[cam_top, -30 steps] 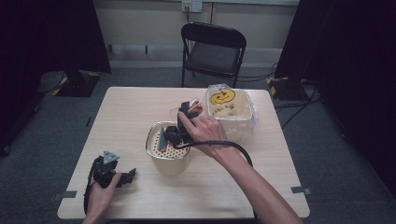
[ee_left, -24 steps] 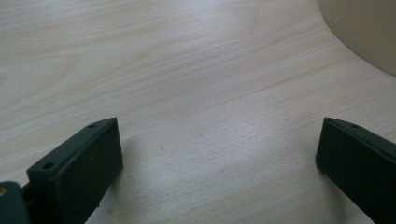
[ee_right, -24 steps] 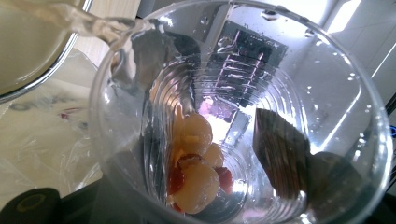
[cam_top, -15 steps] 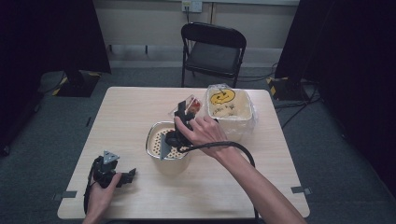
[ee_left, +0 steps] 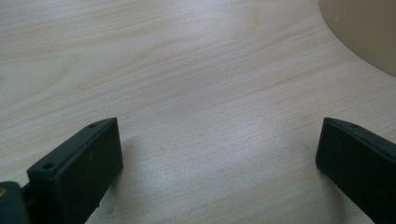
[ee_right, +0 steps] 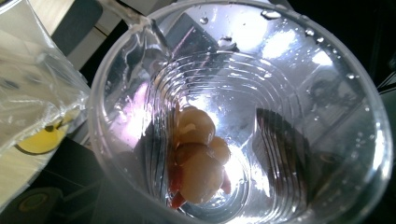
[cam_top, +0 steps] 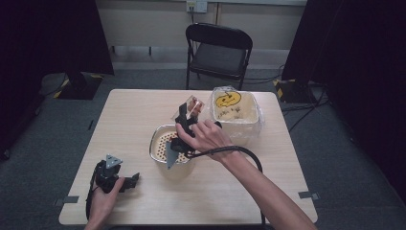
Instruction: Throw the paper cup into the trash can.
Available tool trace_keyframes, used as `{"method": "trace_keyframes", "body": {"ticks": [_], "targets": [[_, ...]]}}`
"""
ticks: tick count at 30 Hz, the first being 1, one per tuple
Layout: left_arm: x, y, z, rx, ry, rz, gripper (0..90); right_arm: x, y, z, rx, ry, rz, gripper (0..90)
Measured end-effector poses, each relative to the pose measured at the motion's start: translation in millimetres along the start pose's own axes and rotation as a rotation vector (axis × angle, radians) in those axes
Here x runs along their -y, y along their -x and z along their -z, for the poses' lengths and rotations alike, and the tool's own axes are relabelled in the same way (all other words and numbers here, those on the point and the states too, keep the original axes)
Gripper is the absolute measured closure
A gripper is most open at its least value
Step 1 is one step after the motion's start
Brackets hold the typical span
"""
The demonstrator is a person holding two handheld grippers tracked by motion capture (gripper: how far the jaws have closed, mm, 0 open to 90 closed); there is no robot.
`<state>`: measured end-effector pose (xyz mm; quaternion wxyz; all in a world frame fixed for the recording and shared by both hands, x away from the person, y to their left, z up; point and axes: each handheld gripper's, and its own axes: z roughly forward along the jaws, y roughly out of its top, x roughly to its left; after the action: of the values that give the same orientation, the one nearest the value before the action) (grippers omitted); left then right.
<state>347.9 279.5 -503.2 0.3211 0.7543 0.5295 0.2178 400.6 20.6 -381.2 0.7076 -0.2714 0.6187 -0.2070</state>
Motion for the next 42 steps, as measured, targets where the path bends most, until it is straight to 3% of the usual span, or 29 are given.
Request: {"method": "trace_keyframes", "body": {"ticks": [2,9,16,29,30,33,35,37,42], "targets": [[0.0,0.0,0.0,0.0,0.0,0.001,0.0,-1.0,-0.7,1.2,0.02,-0.001,0.066,50.7],[0.0,0.1,-0.1,0.0,0.001,0.001,0.0,-3.7,-3.0,2.1,0.056,0.001,0.131,51.3],[0.0,-0.1,0.0,0.0,-0.001,-0.001,0.0,-3.4,0.5,1.7,0.081,-0.007,0.157,51.4],[0.0,-0.1,0.0,0.0,-0.001,-0.001,0.0,-0.2,-1.3,0.6,0.084,-0.017,0.187,51.9],[0.0,-0.1,0.0,0.0,-0.001,-0.002,0.0,0.7,-0.3,-0.4,0.081,-0.017,0.165,51.9],[0.0,-0.1,0.0,0.0,-0.001,-0.001,0.0,5.0,6.4,-3.2,-0.007,0.0,0.043,51.8],[0.0,-0.1,0.0,-0.001,-0.001,-0.001,0.0,10.7,11.5,-7.9,-0.101,0.022,-0.109,51.7],[0.0,0.0,-0.1,0.0,0.001,0.001,0.0,16.2,15.9,-12.8,-0.156,0.046,-0.196,51.8],[0.0,-0.1,0.0,0.0,-0.001,-0.001,0.0,29.3,19.5,-18.9,-0.367,0.119,-0.515,51.8]]}}
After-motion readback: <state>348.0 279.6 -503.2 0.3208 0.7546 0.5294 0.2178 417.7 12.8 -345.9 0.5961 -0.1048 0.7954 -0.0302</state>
